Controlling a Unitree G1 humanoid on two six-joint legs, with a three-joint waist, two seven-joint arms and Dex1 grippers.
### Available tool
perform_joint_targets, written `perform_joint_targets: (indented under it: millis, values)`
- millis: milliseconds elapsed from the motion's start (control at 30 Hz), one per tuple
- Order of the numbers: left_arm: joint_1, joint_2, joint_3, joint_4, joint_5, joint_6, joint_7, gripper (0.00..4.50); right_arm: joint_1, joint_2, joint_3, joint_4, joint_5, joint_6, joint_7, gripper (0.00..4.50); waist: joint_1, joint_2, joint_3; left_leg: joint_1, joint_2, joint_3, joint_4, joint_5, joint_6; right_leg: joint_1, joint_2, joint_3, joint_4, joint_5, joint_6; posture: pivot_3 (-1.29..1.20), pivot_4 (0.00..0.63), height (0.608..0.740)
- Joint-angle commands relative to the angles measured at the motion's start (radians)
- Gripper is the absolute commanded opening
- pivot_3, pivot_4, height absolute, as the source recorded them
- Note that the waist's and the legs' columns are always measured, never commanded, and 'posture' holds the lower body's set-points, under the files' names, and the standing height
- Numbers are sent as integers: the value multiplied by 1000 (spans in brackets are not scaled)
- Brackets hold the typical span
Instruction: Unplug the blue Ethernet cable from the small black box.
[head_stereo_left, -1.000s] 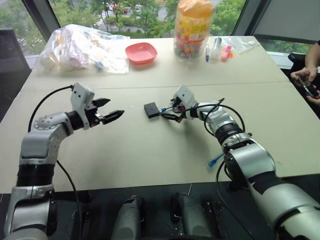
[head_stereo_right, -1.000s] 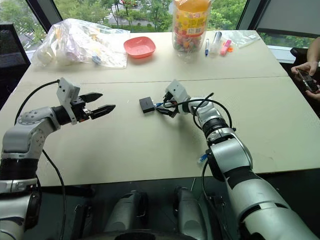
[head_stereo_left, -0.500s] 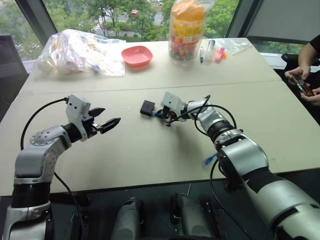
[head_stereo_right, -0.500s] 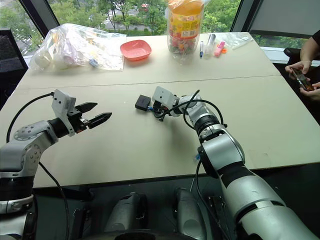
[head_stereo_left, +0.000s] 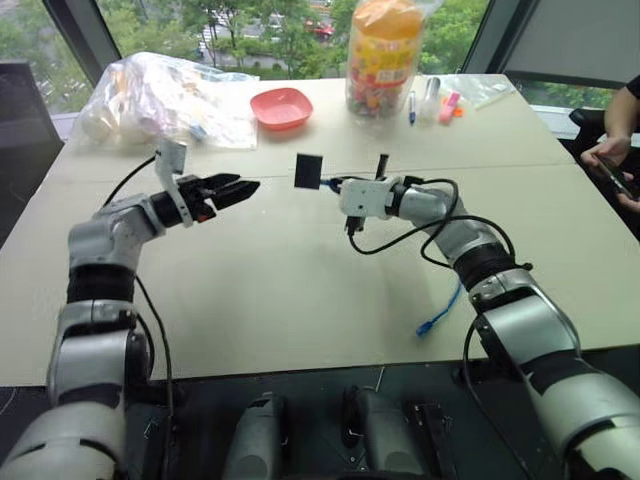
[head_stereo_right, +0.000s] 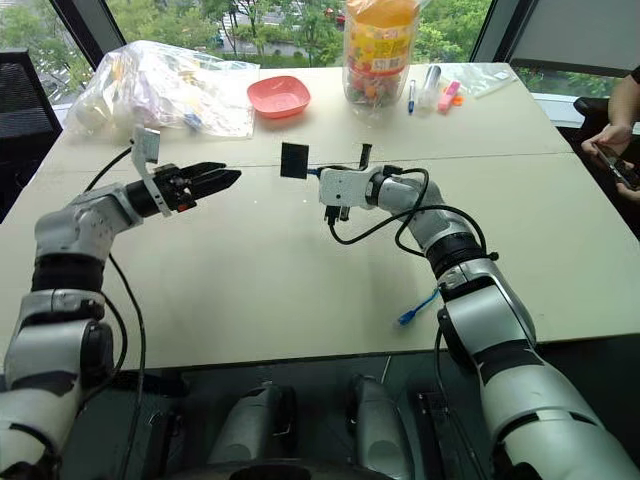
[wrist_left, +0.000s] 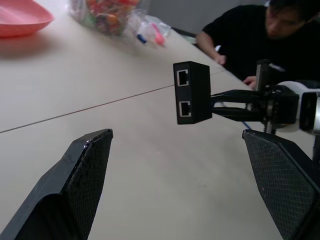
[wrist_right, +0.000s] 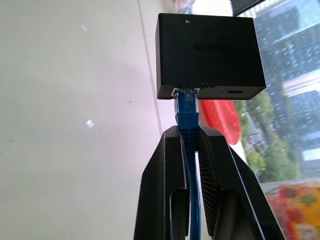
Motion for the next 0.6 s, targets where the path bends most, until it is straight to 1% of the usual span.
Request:
perform_joint_targets:
  millis: [33,200,467,500,533,567,600]
  values:
    - [-107,-13,-6,158,48,-86,-57,4350,19,-21,-7,-145,-33,7,-53,49,0,0,0,0,0,0,0,0,0,0,0,0,0,0,0,0,150,740]
    - [-229,-58,-10,314,107,-164,-106,4350,49,-41,-12,-262,-51,58,-57,49,2,0,0,0,0,1,1,0,0,1,-1,0,-1,0,0,0,150,740]
    - [-316,-111,16,413,139,-217,-107,4350,101,-46,-8,-370,-39,124,-23,49,4,-1,0,0,0,0,2,0,0,1,-1,0,0,0,0,0,150,740]
    - [-319,-113,19,417,141,-214,-117,3935,104,-43,-8,-380,-36,129,-19,0,4,-1,0,0,0,0,2,0,0,1,-1,0,0,0,0,0,150,740]
    - [-320,-114,19,419,145,-215,-124,3825,107,-40,-7,-388,-34,135,-16,0,4,-1,0,0,0,0,2,0,0,1,-1,0,0,0,0,0,150,740]
    - [-320,-114,21,420,147,-216,-130,3554,108,-39,-6,-394,-35,139,-14,0,2,-1,0,0,0,0,2,0,0,1,-1,0,0,0,0,0,150,740]
    - [-320,-115,22,421,149,-214,-137,3168,109,-39,-6,-398,-35,142,-12,0,1,-1,0,0,0,0,2,0,0,1,-1,0,0,0,0,0,150,740]
